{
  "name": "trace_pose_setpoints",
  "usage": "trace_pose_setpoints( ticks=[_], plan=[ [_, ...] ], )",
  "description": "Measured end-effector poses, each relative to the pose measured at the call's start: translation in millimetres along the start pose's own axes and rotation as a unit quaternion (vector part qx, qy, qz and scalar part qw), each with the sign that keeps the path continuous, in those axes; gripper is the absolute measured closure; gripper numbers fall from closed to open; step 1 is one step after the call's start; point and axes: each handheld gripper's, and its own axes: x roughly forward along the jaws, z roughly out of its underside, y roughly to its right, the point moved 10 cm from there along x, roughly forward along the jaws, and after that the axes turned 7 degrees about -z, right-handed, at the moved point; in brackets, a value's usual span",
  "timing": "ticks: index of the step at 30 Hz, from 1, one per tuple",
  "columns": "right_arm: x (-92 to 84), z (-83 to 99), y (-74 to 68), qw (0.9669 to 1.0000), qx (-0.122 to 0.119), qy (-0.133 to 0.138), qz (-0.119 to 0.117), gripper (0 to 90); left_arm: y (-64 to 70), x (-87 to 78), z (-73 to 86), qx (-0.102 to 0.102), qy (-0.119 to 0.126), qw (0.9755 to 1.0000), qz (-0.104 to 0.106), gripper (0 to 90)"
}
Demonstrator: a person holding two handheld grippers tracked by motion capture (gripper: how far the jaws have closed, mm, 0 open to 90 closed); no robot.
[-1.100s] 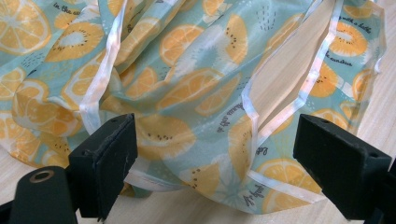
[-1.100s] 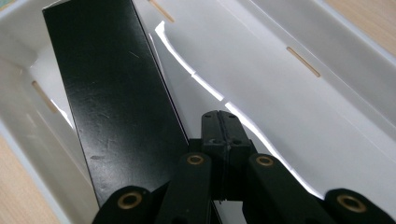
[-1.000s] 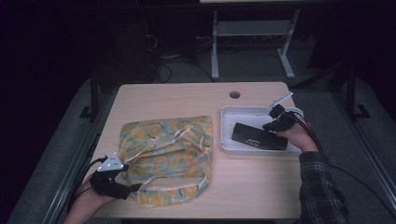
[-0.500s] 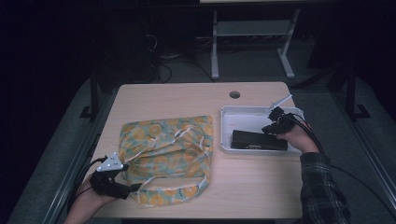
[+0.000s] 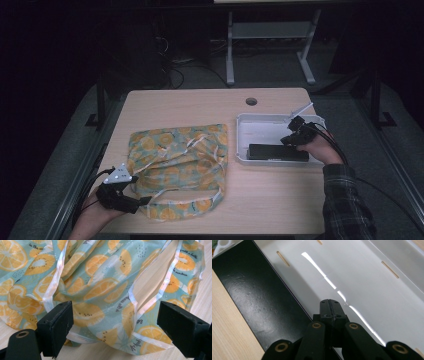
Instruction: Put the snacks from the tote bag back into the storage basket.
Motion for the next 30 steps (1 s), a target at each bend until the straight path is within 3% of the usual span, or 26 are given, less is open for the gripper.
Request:
trace_pose_setpoints(
  ticks=[6,14,20,30],
  plan=[
    [-7.8,-7.1,-2.0,0.9997,0.009,0.022,0.008,79.3,0.0,0.2,0.1,0.0,0.0,1.0,0.0,13.1],
    [-22.2,-18.5,-27.6,0.9975,0.002,0.071,-0.007,57.8,0.4,-0.4,-0.2,0.002,0.0,1.0,0.001,13.1],
    [-24.4,-21.1,-48.4,0.9951,-0.009,0.093,-0.031,47.8,1.4,-0.2,-0.9,0.0,0.001,1.0,0.001,13.1],
    [-21.3,-22.3,-74.1,0.994,-0.03,0.099,-0.036,37.5,2.1,-0.5,-1.0,0.007,0.0,1.0,0.004,13.1]
  ],
)
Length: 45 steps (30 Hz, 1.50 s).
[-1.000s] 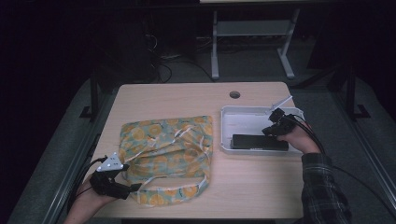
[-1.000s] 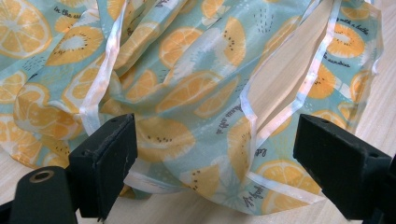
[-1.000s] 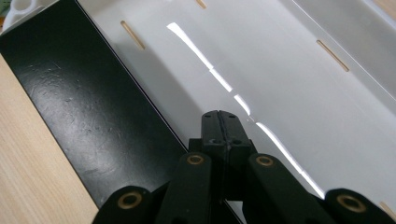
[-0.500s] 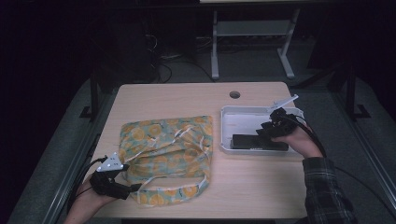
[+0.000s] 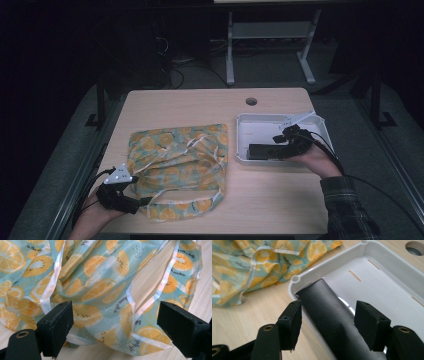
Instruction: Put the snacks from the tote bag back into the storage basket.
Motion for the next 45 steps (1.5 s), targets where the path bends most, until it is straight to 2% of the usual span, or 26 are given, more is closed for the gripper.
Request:
trace_pose_setpoints(
  ticks=[12,22,23,34,40,42,45],
  plan=[
    [4.1,9.2,-25.0,0.9997,-0.02,0.011,-0.004,33.1,2.3,0.4,-1.6,-0.002,0.001,1.0,0.003,13.1],
    [10.0,16.9,-47.7,0.9986,-0.045,0.011,-0.025,30.1,4.8,1.3,-2.6,-0.002,0.002,1.0,0.008,13.1],
    [11.8,19.2,-52.7,0.9984,-0.048,0.01,-0.029,29.1,5.0,1.3,-2.9,-0.001,0.003,1.0,0.008,13.1],
    [25.6,27.7,-70.5,0.9967,-0.073,-0.002,-0.034,23.1,8.0,2.4,-3.8,0.001,0.004,0.9999,0.012,13.2],
    [34.3,33.1,-80.1,0.9957,-0.085,-0.007,-0.038,21.8,10.3,2.9,-4.4,0.003,0.003,0.9999,0.015,13.2],
    [37.4,34.8,-82.0,0.9946,-0.097,-0.012,-0.037,21.7,11.5,3.5,-4.5,0.003,0.002,0.9999,0.016,13.3],
    [41.4,36.2,-86.7,0.9942,-0.098,-0.014,-0.041,21.3,13.5,4.5,-4.8,0.008,0.001,0.9998,0.019,13.3]
  ],
)
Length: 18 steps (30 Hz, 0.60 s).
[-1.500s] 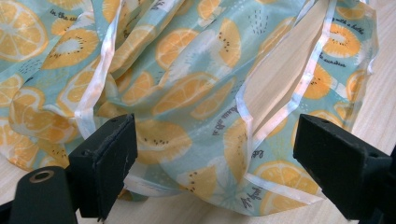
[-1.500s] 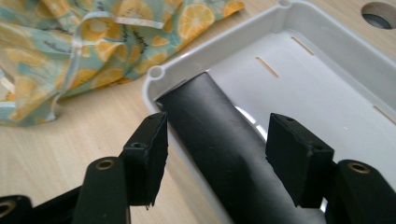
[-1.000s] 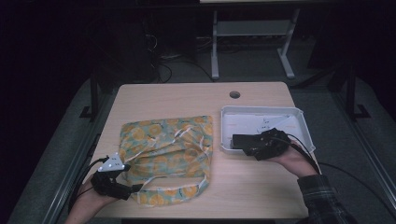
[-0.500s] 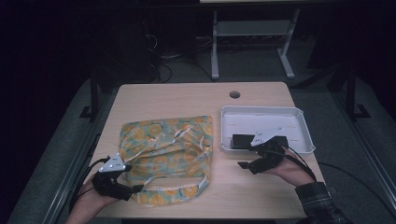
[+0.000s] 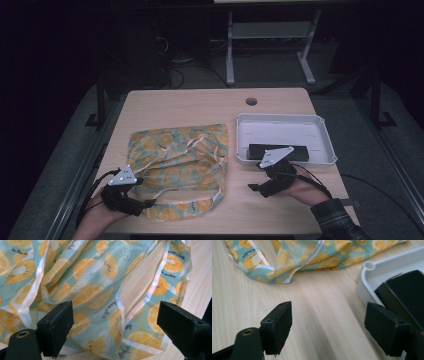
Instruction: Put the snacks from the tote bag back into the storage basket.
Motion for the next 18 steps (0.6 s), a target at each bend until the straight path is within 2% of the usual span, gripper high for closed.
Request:
trace_pose_setpoints(
  ticks=[5,7,9,15,18],
  plan=[
    [5.9,0.6,-5.0,1.0,-0.003,-0.001,-0.006,20.4,3.4,1.8,-0.3,0.002,-0.002,1.0,0.004,13.3],
    [10.4,1.0,-6.0,0.9999,-0.013,-0.003,-0.008,19.8,5.9,3.4,-0.2,0.008,-0.004,0.9999,0.009,13.3],
    [13.1,2.3,-7.9,0.9999,-0.01,-0.009,-0.01,19.3,7.9,4.2,-0.1,0.011,-0.005,0.9998,0.013,13.3],
    [23.0,8.8,-8.4,0.9992,-0.025,-0.029,-0.011,18.9,11.7,5.9,-0.4,0.019,-0.006,0.9996,0.02,13.3],
    [24.4,9.4,-9.4,0.9992,-0.023,-0.03,-0.014,18.8,12.4,6.9,0.0,0.021,-0.007,0.9995,0.02,13.3]
  ],
)
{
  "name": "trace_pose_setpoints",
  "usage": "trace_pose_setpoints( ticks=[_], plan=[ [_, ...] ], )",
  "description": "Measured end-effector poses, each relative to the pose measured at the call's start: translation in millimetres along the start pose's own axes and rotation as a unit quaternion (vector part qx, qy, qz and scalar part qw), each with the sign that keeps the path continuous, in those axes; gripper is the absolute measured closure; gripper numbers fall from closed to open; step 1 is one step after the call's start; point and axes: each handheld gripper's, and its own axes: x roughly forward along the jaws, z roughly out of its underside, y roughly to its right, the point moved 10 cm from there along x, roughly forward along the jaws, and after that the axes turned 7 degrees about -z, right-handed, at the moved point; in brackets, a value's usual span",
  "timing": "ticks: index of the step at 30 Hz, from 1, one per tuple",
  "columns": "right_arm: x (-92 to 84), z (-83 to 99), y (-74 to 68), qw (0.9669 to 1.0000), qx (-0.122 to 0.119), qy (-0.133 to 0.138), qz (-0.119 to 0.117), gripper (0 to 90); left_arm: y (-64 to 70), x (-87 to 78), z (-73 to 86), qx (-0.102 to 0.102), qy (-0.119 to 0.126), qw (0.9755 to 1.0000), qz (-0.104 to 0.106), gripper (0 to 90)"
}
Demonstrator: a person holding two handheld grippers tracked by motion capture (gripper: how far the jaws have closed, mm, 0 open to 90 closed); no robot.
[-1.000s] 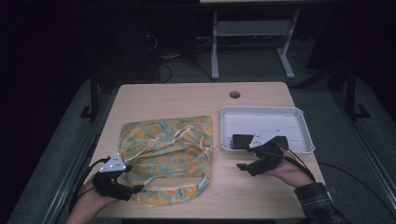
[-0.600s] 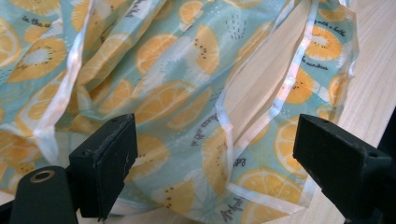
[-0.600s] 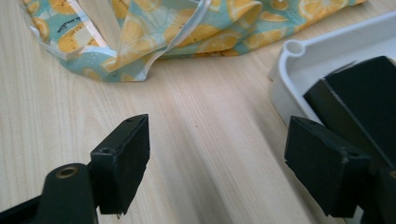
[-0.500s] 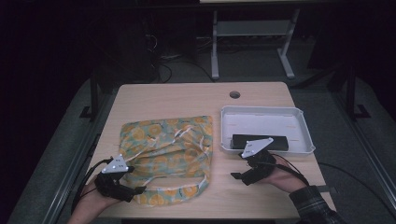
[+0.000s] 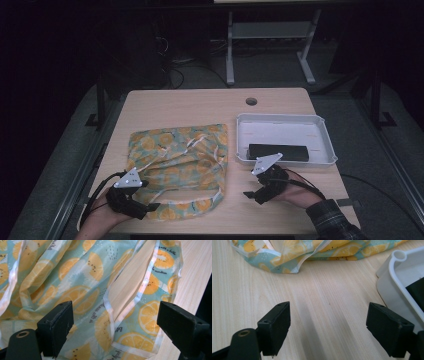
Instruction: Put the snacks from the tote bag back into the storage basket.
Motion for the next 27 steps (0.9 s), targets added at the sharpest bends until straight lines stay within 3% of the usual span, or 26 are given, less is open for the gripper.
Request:
trace_pose_setpoints(
  ticks=[27],
  plan=[
    [1.9,1.0,-1.2,1.0,-0.005,-0.004,-0.004,18.8,-0.1,0.5,0.0,0.004,-0.002,1.0,-0.001,13.3]
  ],
)
